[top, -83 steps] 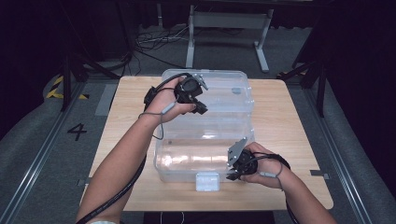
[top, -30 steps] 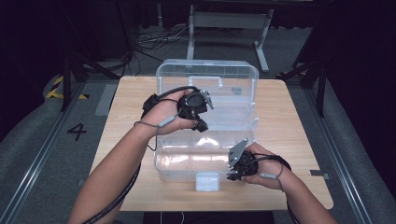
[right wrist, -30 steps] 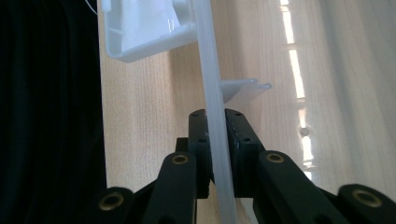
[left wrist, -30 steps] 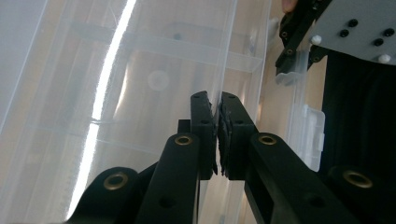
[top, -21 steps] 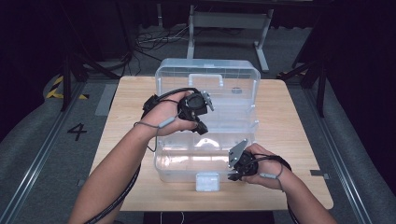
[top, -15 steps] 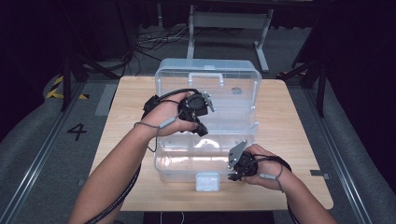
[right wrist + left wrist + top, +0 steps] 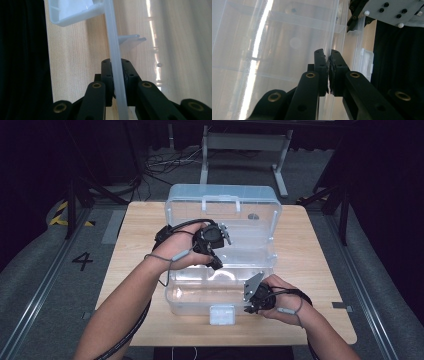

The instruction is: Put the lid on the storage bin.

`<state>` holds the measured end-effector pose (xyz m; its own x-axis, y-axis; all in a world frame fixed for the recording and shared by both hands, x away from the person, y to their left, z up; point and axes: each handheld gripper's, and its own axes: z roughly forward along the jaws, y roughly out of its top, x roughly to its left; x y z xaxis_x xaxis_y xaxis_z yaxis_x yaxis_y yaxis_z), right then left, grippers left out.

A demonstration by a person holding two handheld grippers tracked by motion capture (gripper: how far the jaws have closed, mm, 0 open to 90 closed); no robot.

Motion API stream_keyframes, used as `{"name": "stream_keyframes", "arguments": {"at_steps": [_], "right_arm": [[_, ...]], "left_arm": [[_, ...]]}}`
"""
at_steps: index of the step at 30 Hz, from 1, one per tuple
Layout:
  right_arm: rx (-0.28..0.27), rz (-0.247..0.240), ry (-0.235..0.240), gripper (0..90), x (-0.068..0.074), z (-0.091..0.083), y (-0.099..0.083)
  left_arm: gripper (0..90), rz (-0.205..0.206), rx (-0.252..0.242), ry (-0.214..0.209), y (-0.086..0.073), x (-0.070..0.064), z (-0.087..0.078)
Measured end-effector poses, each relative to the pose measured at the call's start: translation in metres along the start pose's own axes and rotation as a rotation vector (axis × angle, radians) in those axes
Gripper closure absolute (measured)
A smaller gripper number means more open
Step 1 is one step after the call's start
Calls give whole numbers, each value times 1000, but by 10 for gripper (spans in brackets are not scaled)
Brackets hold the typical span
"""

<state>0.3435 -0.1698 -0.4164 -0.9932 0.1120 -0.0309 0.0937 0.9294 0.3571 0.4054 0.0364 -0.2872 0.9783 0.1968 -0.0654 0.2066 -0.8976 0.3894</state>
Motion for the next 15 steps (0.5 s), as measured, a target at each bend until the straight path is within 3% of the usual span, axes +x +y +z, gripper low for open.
{"name": "stream_keyframes", "arguments": {"at_steps": [11,15], "right_arm": [[-6,-5,-27,811,3,-7,2],[-55,-27,-43,801,5,-16,3]], "left_arm": [[859,0,5,-2,-1,-4,2],[860,1,7,-4,-1,-5,3]]}}
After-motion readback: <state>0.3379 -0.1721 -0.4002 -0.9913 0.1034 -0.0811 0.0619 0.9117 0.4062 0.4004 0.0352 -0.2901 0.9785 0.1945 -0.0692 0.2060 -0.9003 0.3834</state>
